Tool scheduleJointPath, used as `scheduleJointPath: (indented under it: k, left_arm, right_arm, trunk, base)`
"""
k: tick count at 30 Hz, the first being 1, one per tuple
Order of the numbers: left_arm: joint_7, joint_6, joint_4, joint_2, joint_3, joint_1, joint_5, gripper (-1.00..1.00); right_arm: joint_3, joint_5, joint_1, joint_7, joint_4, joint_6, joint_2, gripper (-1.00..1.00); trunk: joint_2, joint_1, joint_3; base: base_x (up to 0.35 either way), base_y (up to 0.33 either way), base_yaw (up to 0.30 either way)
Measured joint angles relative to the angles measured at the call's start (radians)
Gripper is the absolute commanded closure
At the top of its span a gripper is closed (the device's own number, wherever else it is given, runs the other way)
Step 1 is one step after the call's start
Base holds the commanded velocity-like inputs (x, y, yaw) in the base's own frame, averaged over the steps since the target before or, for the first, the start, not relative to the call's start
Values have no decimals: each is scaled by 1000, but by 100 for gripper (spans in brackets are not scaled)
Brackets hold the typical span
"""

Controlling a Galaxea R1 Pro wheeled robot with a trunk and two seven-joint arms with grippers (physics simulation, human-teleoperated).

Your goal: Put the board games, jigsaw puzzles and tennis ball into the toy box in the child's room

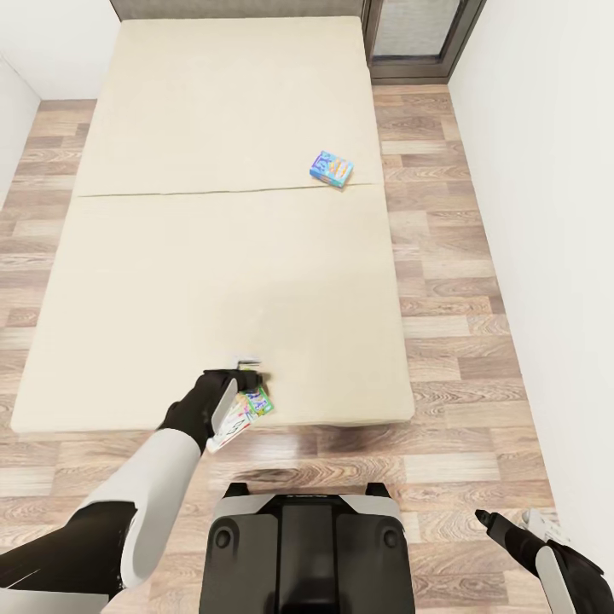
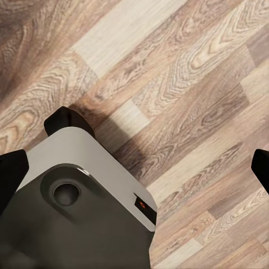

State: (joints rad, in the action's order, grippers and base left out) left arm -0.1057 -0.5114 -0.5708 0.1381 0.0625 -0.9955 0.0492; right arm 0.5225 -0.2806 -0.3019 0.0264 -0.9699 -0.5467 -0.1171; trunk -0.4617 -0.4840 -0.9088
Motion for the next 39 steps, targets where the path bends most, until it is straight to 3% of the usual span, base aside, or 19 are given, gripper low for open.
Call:
scheduleJointPath:
  k: [16, 25, 29, 33, 35, 39]
  left_arm:
    - [1, -93, -158, -1, 10, 0, -7, -100]
    - [2, -118, -200, -2, 11, 0, -8, -100]
    - [3, -171, -250, -5, 19, 0, -9, -100]
    - [13, -243, -322, -14, 51, 3, -14, -100]
    - [49, -311, -389, -24, 88, 6, -25, -100]
    - [140, -409, -478, -47, 125, 11, -40, -100]
  right_arm:
    - [0, 0, 0, 0, 0, 0, -1, -100]
    - [0, 0, 0, 0, 0, 0, -1, -100]
    - [0, 0, 0, 1, 0, 0, -1, -100]
    - [0, 0, 0, 1, 0, 0, -1, -100]
    - [0, 0, 0, 1, 0, 1, -1, -100]
    - [0, -1, 0, 1, 0, 1, -1, -100]
  trunk:
    - [0, 0, 0]
    - [0, 0, 0]
    - [0, 0, 0]
    - [0, 0, 0]
    - [0, 0, 0]
    - [0, 0, 0]
  base:
    - [0, 0, 0]
    - [0, 0, 0]
    - [0, 0, 0]
    - [0, 0, 0]
    - [0, 0, 0]
    - [0, 0, 0]
